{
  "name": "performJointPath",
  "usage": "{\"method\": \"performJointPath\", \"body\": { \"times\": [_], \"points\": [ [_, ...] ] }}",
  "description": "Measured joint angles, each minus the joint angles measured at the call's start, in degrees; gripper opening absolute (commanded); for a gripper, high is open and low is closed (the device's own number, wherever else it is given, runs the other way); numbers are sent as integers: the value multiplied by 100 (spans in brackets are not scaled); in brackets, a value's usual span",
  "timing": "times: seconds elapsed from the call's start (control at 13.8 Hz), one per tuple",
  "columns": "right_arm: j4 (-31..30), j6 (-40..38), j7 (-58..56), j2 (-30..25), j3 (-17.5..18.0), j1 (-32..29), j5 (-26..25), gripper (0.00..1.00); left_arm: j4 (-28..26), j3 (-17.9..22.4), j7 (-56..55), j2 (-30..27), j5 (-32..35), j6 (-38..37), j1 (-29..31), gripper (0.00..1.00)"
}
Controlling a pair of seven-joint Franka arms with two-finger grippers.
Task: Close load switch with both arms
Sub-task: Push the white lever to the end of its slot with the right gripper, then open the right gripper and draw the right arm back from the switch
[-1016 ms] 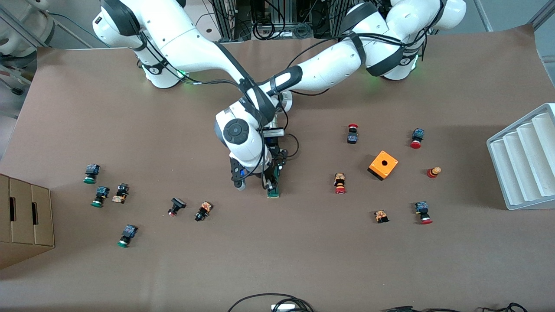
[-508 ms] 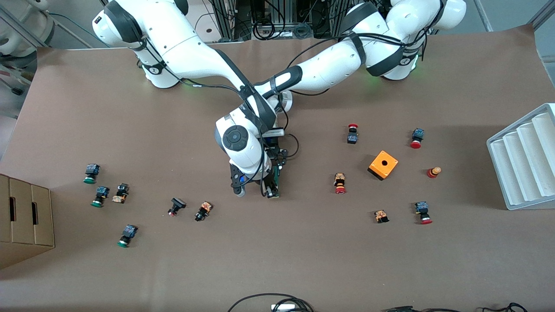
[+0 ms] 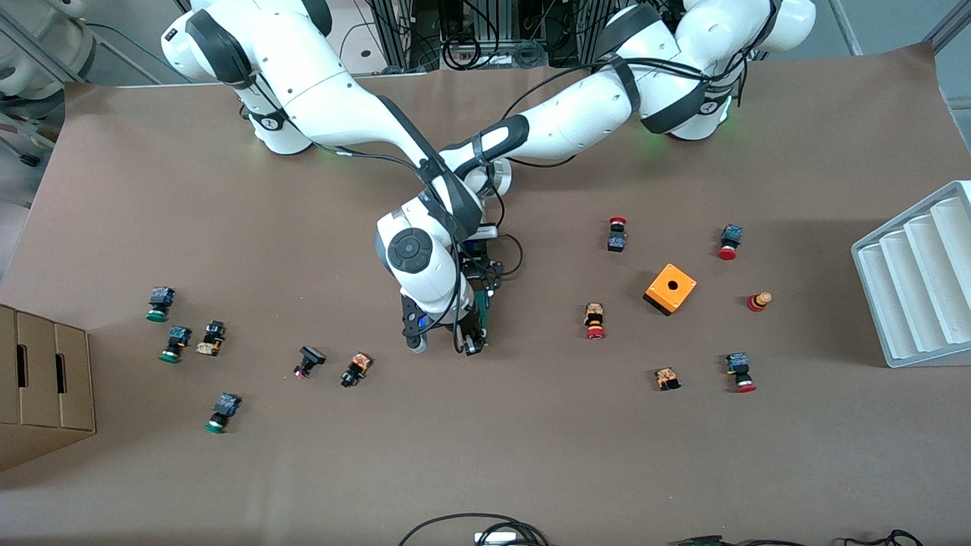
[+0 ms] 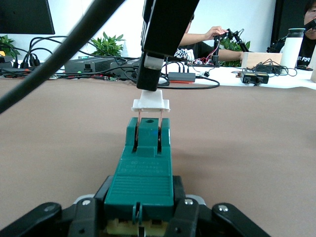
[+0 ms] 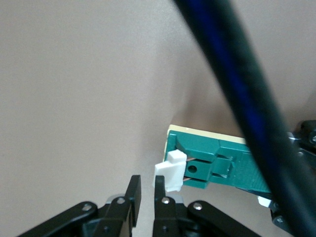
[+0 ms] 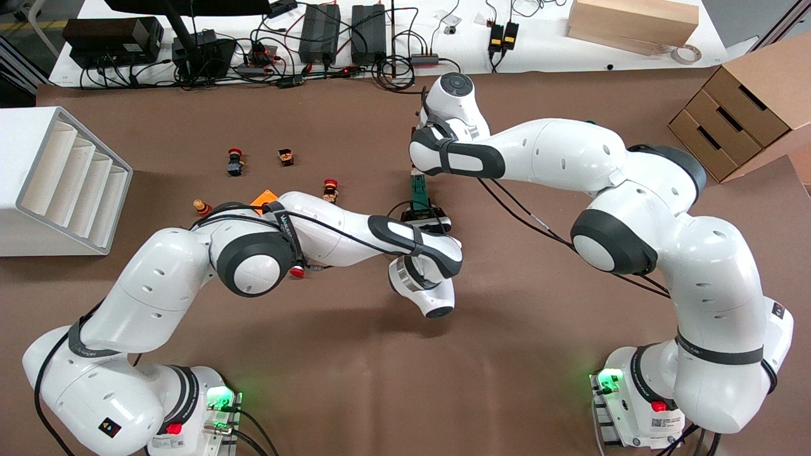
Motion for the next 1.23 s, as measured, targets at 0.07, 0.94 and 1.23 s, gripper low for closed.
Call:
{"method": "performJointPath", "body": {
  "times": [0.07,0.94,1.23],
  "points": [
    [45,0,0,38,-5,-9,0,18,0,0,0,0,0,0,0,48],
    [176,5,0,211,-41,-14,0,18,0,0,6,1,0,0,-1,48],
    [189,6,0,225,-42,-14,0,19,-1,0,6,1,0,0,-1,48]
  ]
}}
